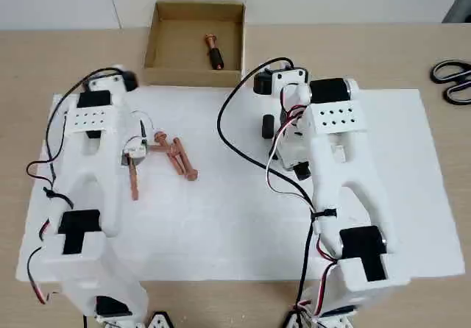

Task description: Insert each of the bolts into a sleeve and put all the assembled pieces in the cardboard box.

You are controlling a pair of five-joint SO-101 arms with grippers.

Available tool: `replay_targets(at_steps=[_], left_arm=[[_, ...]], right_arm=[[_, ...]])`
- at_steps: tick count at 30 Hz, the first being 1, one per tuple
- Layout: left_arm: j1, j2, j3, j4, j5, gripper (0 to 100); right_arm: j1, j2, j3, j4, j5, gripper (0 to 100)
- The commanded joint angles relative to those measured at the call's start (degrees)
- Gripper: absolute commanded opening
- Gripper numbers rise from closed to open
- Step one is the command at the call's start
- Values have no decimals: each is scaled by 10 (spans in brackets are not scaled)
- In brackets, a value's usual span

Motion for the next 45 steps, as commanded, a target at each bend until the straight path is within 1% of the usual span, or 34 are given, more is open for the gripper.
replay_targets(at_steps=[1,5,7,11,21,24,28,32,37,41,45], left_arm=[[1,-25,-11,4,-109,13],[0,14,-7,2,-110,15],[-1,33,-5,-16,-111,17],[-1,59,-5,-32,-111,67],[-2,71,18,-76,-109,75],[-2,70,19,-76,-109,71],[0,65,17,-73,-109,3],[-3,64,15,-62,-109,6],[-1,-3,10,-33,-112,6],[0,-107,10,1,-113,6],[0,-220,10,34,-109,6]], right_arm=[[5,-32,-2,0,2,4],[5,-32,-2,0,2,4],[5,-32,-2,0,2,4],[5,-32,-2,3,2,4],[5,-33,-2,1,2,4],[5,-30,-2,0,2,4],[5,-30,-2,0,2,4],[5,-33,-2,0,2,4],[5,-34,-5,2,3,4],[4,-39,-8,5,5,4],[3,-95,-32,19,6,4]])
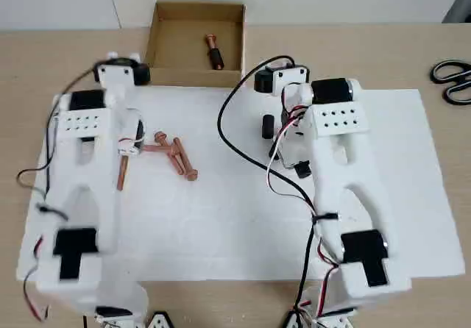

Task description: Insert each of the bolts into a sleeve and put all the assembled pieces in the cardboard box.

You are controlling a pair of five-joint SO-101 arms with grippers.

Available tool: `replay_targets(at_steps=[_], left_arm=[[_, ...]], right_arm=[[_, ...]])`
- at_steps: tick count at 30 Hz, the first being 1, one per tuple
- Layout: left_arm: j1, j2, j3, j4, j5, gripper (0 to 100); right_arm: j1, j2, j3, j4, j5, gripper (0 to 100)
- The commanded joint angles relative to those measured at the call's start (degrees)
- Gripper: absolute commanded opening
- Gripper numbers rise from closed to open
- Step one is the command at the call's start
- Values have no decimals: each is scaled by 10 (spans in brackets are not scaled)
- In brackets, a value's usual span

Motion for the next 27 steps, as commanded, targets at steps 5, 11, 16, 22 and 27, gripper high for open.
replay_targets(at_steps=[5,11,16,22,27], left_arm=[[0,-223,-7,70,-2,6],[0,-367,-5,102,-2,6],[0,-464,-3,50,4,6],[59,-515,76,-31,114,6],[126,-542,153,-114,186,6]], right_arm=[[-8,-196,-33,9,6,4],[-22,-348,23,8,7,4],[-22,-449,121,-21,4,4],[-24,-532,262,-129,-8,4],[-34,-596,360,-251,-104,4]])
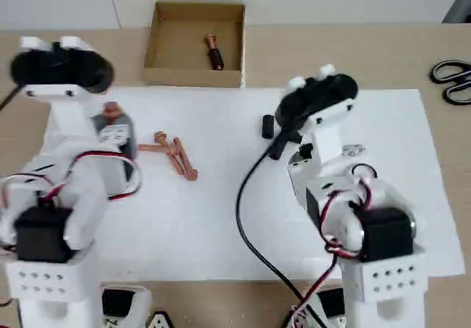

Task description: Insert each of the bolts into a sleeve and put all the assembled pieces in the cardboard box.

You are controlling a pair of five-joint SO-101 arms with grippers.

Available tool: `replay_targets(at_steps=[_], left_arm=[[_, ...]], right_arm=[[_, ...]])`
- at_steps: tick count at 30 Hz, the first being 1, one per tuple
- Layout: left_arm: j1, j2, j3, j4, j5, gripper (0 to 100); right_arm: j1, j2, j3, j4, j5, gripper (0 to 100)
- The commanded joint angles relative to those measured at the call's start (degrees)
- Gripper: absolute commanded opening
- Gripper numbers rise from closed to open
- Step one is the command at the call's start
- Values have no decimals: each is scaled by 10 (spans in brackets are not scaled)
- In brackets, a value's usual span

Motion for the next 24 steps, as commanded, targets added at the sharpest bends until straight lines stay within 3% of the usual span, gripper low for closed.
replay_targets(at_steps=[1,10,17,24], left_arm=[[35,-25,32,-77,50,6],[47,-38,108,-196,98,6],[139,-35,116,-230,146,6],[192,-34,152,-259,165,6]], right_arm=[[-21,-52,61,-98,-59,4],[-122,-212,289,-189,-72,5],[-125,-339,503,-354,-76,4],[-172,-427,570,-371,-78,4]])
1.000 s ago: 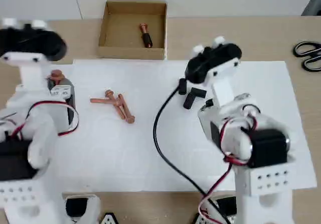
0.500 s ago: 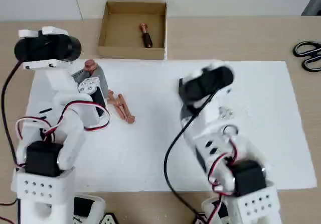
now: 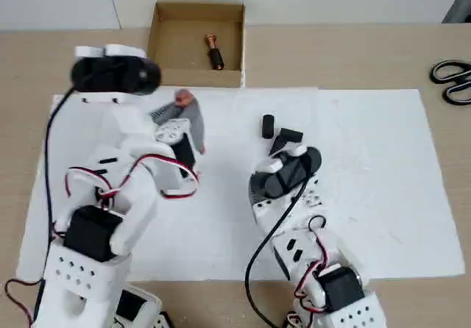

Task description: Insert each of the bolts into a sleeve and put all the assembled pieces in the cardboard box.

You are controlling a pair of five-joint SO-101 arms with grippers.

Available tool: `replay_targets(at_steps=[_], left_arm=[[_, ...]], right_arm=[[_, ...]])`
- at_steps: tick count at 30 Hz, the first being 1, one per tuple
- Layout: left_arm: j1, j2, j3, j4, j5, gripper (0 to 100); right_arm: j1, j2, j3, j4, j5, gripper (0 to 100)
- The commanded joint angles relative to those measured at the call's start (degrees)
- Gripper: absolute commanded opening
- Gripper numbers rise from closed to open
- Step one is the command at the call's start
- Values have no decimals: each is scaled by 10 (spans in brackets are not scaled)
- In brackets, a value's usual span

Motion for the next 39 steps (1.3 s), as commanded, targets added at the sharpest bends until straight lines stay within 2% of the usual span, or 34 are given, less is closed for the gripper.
replay_targets(at_steps=[1,5,8,18,39], left_arm=[[18,-10,29,-54,7,6],[49,-13,98,-121,7,6],[73,-13,124,-143,7,6],[119,-13,131,-147,7,6],[120,-14,182,-180,7,6]], right_arm=[[-34,-30,5,-15,-15,4],[-45,-30,6,-15,-30,4],[-45,-34,5,-15,-30,4],[-69,-31,5,-15,-41,4],[-68,-35,4,-15,-41,4]])
